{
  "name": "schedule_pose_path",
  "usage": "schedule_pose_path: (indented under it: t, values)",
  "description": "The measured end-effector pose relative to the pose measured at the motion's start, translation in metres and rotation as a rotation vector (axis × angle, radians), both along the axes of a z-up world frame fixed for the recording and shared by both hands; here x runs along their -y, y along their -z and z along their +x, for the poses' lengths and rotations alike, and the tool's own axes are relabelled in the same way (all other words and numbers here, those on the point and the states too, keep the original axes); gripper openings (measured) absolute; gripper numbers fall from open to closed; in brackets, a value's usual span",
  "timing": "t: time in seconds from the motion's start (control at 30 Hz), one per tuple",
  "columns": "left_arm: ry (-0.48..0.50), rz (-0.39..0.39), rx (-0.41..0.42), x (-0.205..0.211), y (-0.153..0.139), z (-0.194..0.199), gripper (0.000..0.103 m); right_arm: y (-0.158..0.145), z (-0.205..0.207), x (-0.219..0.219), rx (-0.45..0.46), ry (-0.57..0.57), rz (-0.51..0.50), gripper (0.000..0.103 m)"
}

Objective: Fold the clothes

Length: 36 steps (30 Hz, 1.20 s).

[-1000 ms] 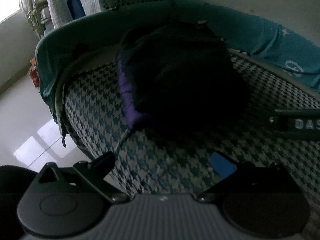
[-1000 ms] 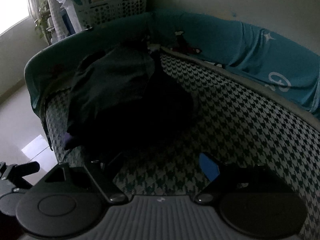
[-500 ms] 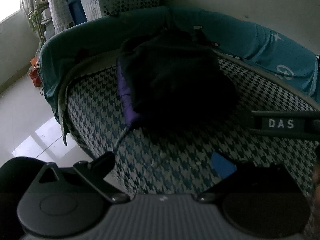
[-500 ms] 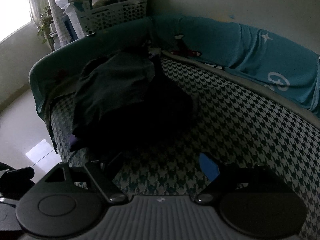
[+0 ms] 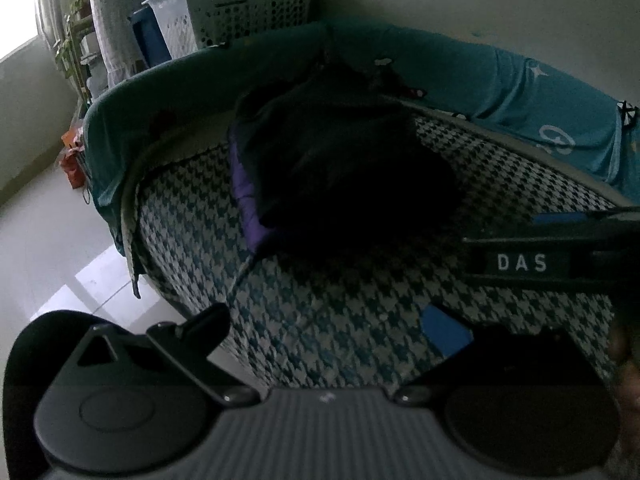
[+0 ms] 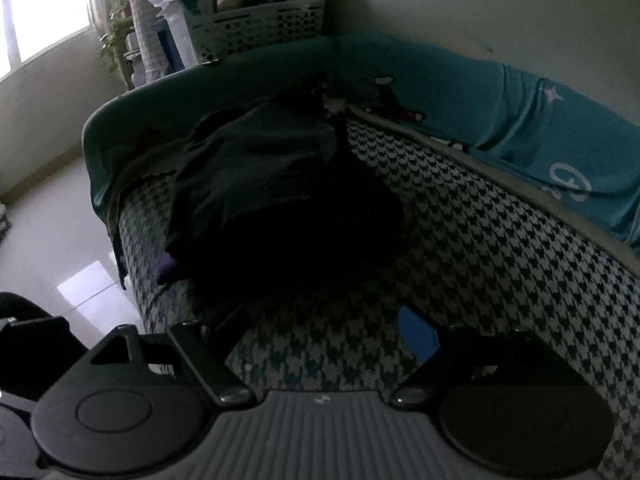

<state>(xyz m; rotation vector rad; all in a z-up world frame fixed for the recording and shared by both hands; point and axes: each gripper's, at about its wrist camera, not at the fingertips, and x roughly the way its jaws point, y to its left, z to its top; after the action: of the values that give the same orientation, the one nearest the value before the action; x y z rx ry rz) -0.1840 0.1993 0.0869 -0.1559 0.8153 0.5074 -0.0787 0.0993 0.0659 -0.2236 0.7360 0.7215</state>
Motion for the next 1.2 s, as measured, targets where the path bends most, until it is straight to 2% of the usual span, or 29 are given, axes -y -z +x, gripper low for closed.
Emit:
schedule_pose_path:
  t: [0.4, 0.57, 0.93, 1.2]
  values:
    - [-0.009, -0.001, -0.029, 0.008, -0.001, -0.008, 0.103, -0.005, -0.013, 0.009, 0.028, -0.036, -0.002, 0.082]
    - [-0.014, -0.006, -0.024, 0.007, -0.002, -0.010, 0.103, -0.007, -0.018, 0.011, 0.037, -0.044, -0.002, 0.077]
    - [-0.060, -0.031, -0.041, -0.014, 0.006, 0.000, 0.103, -0.015, -0.016, 0.018, 0.077, -0.024, 0.004, 0.077]
    - [-0.098, -0.051, -0.048, -0.028, 0.012, 0.014, 0.103, -0.014, -0.002, 0.004, 0.075, -0.010, 0.012, 0.077]
